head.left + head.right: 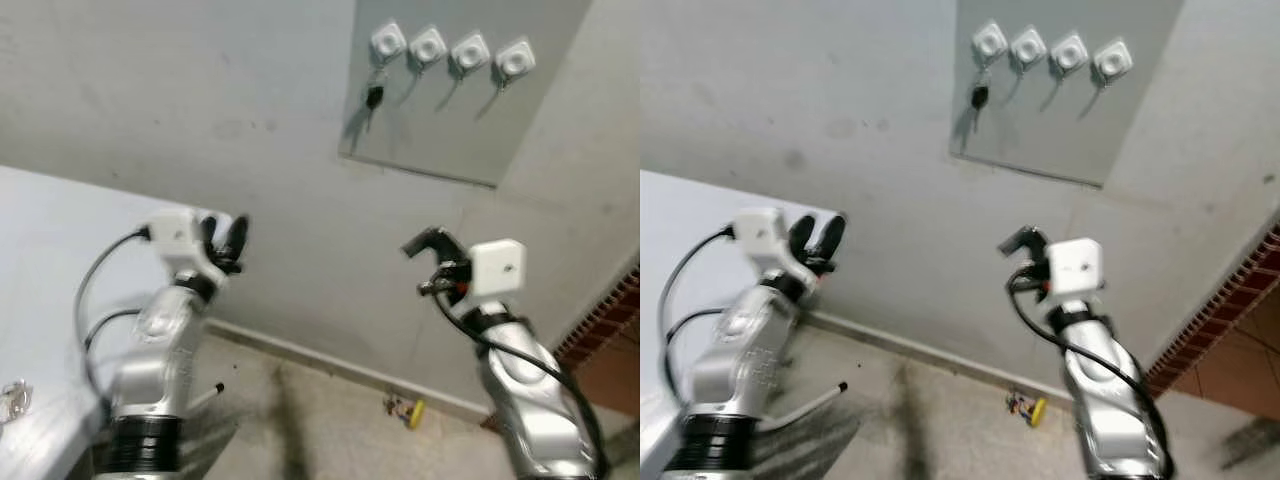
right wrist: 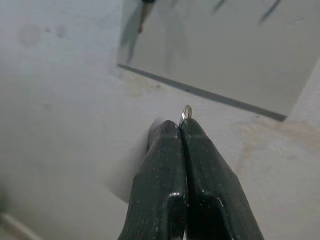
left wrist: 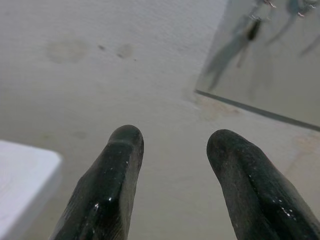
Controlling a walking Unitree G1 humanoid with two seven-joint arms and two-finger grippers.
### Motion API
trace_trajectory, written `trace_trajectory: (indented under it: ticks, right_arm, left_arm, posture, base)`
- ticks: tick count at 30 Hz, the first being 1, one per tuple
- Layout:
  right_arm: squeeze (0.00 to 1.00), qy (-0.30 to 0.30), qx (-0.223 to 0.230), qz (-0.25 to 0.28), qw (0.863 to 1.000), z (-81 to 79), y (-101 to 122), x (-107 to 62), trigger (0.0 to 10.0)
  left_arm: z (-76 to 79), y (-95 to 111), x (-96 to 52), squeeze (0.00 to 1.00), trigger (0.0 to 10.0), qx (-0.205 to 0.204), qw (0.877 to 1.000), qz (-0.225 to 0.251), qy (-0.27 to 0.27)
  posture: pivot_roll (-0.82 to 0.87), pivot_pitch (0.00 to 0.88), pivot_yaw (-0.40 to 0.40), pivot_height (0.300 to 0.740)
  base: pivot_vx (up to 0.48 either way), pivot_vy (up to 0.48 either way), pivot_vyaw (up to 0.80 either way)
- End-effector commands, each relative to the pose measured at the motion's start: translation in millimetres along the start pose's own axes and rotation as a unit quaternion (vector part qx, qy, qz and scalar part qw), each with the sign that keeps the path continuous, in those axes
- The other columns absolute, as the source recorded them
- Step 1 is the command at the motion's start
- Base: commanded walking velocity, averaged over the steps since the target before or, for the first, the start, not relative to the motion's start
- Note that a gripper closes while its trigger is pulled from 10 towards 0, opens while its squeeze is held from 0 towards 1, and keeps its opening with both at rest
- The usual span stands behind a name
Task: Hang keys on a hook
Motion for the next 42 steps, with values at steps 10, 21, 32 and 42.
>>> trace_trajectory:
  ticks: [10, 21, 32, 42]
  right_arm:
    - [0.0, 0.021, 0.006, 0.012, 1.0, -13.0, 6, 4.4, 10.0]
    - [0.0, 0.023, 0.006, 0.011, 1.0, -13.7, 5, 3.2, 10.0]
    - [0.0, 0.032, 0.008, 0.008, 0.999, -18.3, 3, 3.6, 10.0]
    - [0.0, 0.034, 0.011, 0.007, 0.999, -19.2, 3, 2.3, 10.0]
  left_arm:
    - [-10.8, 3, -2.6, 0.0, 10.0, 0.041, 0.999, 0.002, 0.007]
    - [-8.5, 2, -2.9, 0.0, 10.0, 0.038, 0.999, 0.004, 0.004]
    - [11.1, 19, -2.2, 0.0, 10.0, 0.094, 0.994, 0.038, -0.029]
    - [13.3, 19, -4.8, 0.0, 10.0, 0.09, 0.994, 0.037, -0.04]
  posture:
    - [-0.13, 0.0, -0.054, 0.724]
    - [-0.14, 0.0, -0.055, 0.724]
    - [-0.13, 0.0, -0.059, 0.724]
    - [-0.13, 0.0, -0.058, 0.724]
  base:
    - [0.478, 0.0, 0.0]
    - [0.448, 0.0, 0.0]
    - [0.0, 0.0, 0.0]
    - [0.0, -0.034, 0.0]
Point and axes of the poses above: a point about 5 cm out from each wrist's last joint towards the gripper, its own x axis pointing out of the wrist towards the gripper, its own y axis along the axis of the wrist's last joint, z = x × y, the point moved 6 cm from there along x, pointing out of the wrist towards the gripper, and after that the axes turned 9 degrees about x, right-handed, at the moved point
